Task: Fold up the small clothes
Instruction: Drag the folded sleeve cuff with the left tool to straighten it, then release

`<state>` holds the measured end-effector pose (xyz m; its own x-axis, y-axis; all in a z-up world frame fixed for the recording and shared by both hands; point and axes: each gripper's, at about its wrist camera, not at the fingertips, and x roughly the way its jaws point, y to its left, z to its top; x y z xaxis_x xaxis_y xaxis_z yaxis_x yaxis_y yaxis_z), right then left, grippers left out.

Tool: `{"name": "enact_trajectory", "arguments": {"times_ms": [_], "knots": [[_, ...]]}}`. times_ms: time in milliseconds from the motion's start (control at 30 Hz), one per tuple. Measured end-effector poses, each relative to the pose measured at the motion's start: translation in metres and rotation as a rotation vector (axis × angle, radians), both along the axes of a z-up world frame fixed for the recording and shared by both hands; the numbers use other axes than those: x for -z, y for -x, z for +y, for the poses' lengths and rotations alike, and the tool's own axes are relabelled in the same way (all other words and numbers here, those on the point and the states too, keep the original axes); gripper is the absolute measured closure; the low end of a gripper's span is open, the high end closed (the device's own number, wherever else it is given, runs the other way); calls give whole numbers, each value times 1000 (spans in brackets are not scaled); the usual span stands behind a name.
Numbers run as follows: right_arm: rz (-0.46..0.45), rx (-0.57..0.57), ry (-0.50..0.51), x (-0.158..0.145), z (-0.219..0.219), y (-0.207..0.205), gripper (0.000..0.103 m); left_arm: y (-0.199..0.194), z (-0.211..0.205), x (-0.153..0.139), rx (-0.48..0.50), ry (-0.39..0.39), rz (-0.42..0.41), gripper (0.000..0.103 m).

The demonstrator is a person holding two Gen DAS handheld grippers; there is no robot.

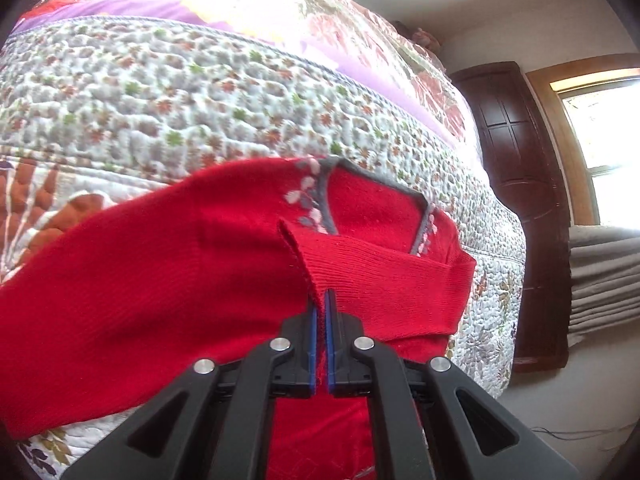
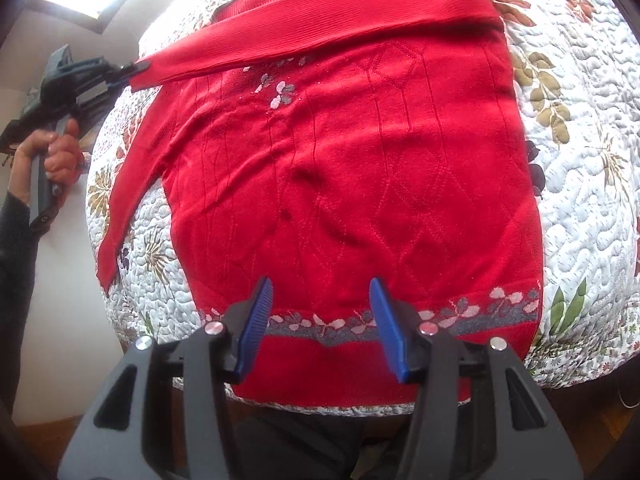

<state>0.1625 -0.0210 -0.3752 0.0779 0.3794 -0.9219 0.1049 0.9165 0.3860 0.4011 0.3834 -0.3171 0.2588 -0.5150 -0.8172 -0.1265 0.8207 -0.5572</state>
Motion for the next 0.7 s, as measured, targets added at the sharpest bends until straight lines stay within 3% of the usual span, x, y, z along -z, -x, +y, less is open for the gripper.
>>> {"name": "enact_trajectory", "arguments": {"times_ms": [333,700], "knots": [[10,-11,5,1,4,-1,52,28,49,25,-78,-22,38,100],[25,-44,11,5,15,-1,52,37,58,64,-115,-21,92,98]]}}
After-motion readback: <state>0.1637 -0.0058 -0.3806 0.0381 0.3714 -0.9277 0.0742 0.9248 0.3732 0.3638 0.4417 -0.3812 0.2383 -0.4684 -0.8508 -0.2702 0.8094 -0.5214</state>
